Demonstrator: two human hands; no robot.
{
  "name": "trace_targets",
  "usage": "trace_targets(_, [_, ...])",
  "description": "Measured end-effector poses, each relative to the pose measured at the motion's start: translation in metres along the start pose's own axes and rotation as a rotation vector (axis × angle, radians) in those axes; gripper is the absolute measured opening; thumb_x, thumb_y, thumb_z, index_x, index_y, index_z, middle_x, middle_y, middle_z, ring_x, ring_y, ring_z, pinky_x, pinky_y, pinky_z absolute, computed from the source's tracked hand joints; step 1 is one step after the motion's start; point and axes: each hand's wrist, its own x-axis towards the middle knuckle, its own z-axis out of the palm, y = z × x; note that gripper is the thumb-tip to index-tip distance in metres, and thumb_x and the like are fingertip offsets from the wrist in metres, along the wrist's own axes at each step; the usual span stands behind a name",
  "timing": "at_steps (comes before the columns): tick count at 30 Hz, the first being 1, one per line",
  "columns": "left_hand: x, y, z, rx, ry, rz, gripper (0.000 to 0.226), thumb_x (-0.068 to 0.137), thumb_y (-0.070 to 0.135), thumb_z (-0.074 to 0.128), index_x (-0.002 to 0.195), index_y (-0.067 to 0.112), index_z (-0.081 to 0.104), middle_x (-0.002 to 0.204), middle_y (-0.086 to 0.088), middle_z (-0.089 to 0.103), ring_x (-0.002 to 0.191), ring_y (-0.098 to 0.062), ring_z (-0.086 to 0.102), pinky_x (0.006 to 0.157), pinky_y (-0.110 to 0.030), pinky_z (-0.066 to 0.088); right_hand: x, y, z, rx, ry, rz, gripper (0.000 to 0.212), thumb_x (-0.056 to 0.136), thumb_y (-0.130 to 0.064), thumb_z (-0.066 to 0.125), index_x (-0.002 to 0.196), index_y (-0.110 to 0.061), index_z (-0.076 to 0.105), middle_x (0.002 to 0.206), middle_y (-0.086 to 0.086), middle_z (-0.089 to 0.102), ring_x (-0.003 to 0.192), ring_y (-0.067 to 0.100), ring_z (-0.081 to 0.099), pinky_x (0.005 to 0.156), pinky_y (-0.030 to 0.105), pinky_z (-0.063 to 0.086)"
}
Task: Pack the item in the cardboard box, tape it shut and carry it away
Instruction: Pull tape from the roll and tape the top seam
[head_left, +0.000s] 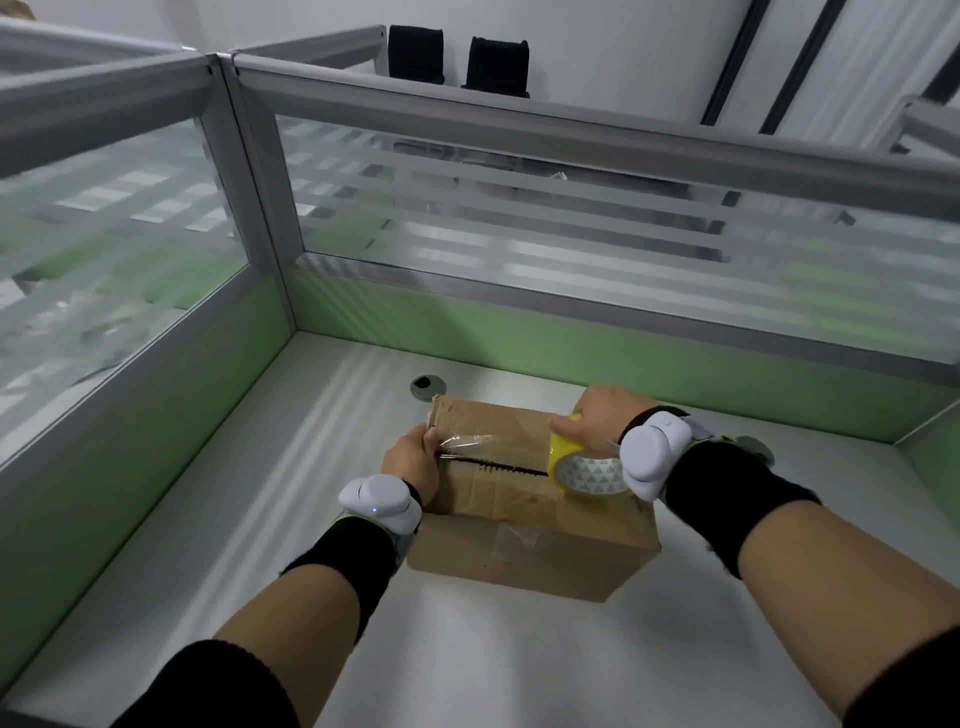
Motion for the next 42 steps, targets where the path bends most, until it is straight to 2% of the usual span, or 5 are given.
trace_targets(6, [0.0, 0.001, 0.002, 0.018, 0.006, -0.026, 0.037, 0.099, 0.027, 0.029, 0.108, 0.004, 0.056, 0.114, -0.022, 0.062, 0.105, -0.04, 0.054, 0.076, -0.031, 0.032, -0.002, 0.0, 0.002, -0.01, -0.024, -0.016, 0.054, 0.086, -0.058, 0.041, 0.052, -0.016, 0.035, 0.054, 0.002, 0.04, 0.048, 0.018, 0.037, 0.05, 0.027, 0.029])
trace_targets(13, [0.001, -0.001, 0.003, 0.009, 0.021, -0.038, 0.037, 0.099, 0.028, 0.029, 0.11, 0.005, 0.056, 0.116, -0.022, 0.061, 0.108, -0.04, 0.053, 0.078, -0.031, 0.034, -0.007, 0.011, 0.007, 0.206, 0.043, -0.167, 0.06, 0.092, -0.058, 0.03, 0.052, -0.015, 0.024, 0.052, 0.002, 0.025, 0.049, 0.018, 0.025, 0.054, 0.03, 0.021])
trace_targets(21, [0.0, -0.001, 0.003, -0.002, 0.027, -0.031, 0.037, 0.099, 0.028, 0.029, 0.106, 0.005, 0.057, 0.113, -0.021, 0.062, 0.104, -0.04, 0.054, 0.075, -0.03, 0.032, -0.012, 0.017, 0.012, 0.24, 0.146, -0.121, 0.056, 0.093, -0.048, 0.039, 0.048, -0.015, 0.029, 0.05, 0.004, 0.029, 0.052, 0.022, 0.03, 0.057, 0.031, 0.027])
trace_targets(34, [-0.002, 0.001, 0.003, 0.0, 0.04, -0.034, 0.038, 0.099, 0.028, 0.028, 0.104, 0.005, 0.057, 0.108, -0.02, 0.063, 0.099, -0.037, 0.055, 0.074, -0.03, 0.032, -0.017, 0.021, 0.003, 0.023, 0.07, 0.025, 0.051, 0.089, -0.049, 0.037, 0.051, -0.015, 0.031, 0.054, 0.003, 0.037, 0.047, 0.019, 0.035, 0.047, 0.024, 0.028])
trace_targets(42, [-0.003, 0.003, 0.001, 0.044, 0.034, -0.04, 0.039, 0.1, 0.028, 0.028, 0.112, 0.003, 0.055, 0.117, -0.023, 0.06, 0.108, -0.041, 0.053, 0.085, -0.037, 0.039, -0.02, 0.041, 0.015, 0.241, 0.096, -0.111, 0.055, 0.091, -0.054, 0.04, 0.054, -0.013, 0.039, 0.055, 0.005, 0.038, 0.054, 0.021, 0.037, 0.06, 0.03, 0.029])
